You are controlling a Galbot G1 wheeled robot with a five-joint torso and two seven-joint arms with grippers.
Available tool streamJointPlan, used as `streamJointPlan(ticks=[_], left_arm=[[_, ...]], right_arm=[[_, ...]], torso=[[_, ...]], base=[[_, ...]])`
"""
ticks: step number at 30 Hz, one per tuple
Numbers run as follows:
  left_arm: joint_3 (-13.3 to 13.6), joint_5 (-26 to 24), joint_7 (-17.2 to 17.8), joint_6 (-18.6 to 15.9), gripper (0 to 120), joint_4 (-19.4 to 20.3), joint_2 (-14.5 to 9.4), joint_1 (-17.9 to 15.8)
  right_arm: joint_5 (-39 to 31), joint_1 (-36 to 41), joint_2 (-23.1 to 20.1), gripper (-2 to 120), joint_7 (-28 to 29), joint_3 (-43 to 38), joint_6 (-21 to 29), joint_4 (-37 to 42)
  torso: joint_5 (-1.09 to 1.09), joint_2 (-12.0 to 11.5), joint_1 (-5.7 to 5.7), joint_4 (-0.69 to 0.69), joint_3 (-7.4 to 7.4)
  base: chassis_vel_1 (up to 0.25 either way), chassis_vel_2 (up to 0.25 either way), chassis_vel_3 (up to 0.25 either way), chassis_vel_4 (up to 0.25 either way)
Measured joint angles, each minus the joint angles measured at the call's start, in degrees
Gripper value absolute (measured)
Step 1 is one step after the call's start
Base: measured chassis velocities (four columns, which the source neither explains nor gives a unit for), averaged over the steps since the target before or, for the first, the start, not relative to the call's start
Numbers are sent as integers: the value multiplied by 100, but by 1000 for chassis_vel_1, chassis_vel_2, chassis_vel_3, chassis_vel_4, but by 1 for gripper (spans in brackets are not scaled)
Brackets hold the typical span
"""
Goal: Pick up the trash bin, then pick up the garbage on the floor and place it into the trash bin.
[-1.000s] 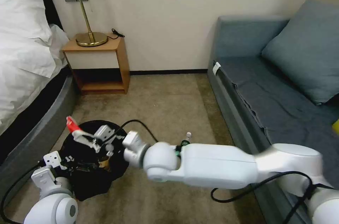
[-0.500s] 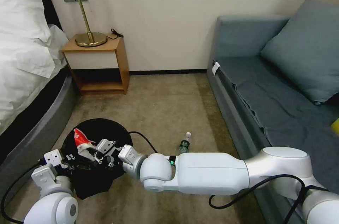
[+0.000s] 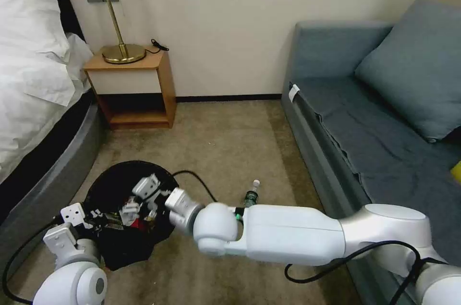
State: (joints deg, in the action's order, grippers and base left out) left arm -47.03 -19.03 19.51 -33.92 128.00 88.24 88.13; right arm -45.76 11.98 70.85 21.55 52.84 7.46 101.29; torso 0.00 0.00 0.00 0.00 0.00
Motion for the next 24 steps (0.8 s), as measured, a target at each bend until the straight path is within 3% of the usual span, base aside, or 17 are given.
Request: streamJointPlan(ticks=[9, 12, 18, 24], left_arm=[[-39, -38, -3, 0, 2, -127, -83, -56], [-67, -62, -4, 1, 2, -176, -108, -79], [-71, -75, -4, 2, 2, -266, -109, -139], [-57, -52, -5, 2, 2, -284, -88, -145]], right_arm=[[552, 496, -865, 100, 46, -1344, 107, 359], [499, 665, -922, 100, 225, -1629, 250, 219], [-595, 704, -417, 100, 1063, -1917, 1059, -782], [-892, 606, 177, 100, 1344, -1935, 1200, -2333]], torso=[[1, 0, 0, -2, 0], [1, 0, 0, -2, 0], [0, 0, 0, 1, 0], [0, 0, 0, 1, 0]], base=[[0, 0, 0, 0], [0, 0, 0, 0], [0, 0, 0, 0], [0, 0, 0, 0]])
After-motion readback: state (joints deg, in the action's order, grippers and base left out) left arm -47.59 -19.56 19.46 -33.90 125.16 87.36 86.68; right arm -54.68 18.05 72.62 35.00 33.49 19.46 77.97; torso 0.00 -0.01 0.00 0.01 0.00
